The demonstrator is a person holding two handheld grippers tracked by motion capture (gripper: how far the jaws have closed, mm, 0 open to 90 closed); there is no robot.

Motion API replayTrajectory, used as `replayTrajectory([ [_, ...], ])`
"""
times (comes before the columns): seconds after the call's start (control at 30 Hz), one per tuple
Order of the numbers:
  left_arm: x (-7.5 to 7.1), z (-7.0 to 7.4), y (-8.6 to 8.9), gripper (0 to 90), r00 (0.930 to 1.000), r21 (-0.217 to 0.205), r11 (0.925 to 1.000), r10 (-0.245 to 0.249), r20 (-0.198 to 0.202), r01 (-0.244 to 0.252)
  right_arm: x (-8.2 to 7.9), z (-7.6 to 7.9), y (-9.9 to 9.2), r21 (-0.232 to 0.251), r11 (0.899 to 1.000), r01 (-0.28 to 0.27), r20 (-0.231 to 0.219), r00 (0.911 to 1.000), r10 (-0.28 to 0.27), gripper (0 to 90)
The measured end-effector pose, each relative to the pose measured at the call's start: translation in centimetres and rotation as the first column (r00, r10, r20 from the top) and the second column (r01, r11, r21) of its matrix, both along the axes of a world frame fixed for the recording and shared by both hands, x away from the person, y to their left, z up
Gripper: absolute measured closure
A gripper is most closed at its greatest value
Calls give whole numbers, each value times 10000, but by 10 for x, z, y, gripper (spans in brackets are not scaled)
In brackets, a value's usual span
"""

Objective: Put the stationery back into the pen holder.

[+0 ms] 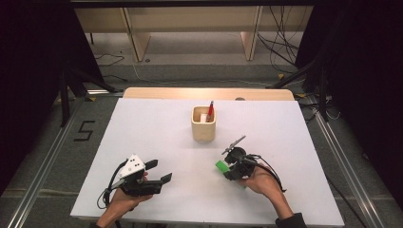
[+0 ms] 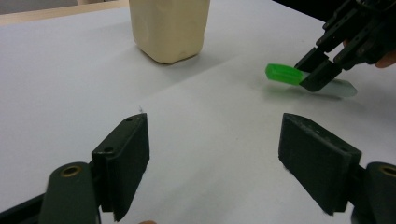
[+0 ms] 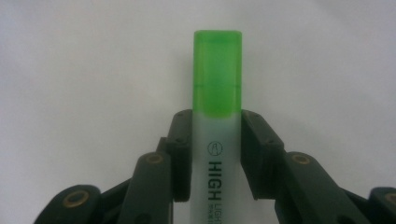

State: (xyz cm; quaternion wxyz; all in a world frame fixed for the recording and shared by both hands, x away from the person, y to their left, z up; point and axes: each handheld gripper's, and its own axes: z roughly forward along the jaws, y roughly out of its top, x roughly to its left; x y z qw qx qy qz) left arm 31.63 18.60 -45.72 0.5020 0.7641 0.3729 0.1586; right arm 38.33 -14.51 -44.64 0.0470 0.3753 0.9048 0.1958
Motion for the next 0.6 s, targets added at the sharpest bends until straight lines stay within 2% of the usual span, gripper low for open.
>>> replayTrajectory([
  [0.1, 0, 0, 0, 242, 10000, -12, 10000, -1, 26, 1, 2, 6, -7, 868, 9961, 176, 385, 9990, -210, 672],
  [0.27, 0, 0, 0, 243, 10000, -31, 10000, 18, 33, -18, 3, 13, -12, 2076, 9754, 745, 1128, 9886, -995, 672],
  [0.37, 0, 0, 0, 243, 10000, -42, 10000, 18, 36, -18, 3, 16, -15, 2504, 9642, 874, 1640, 9777, -1312, 671],
  [0.6, 0, 0, 0, 243, 10000, -49, 10000, 29, 41, -29, 2, 24, -17, 3457, 9330, 1006, 2275, 9556, -1873, 672],
])
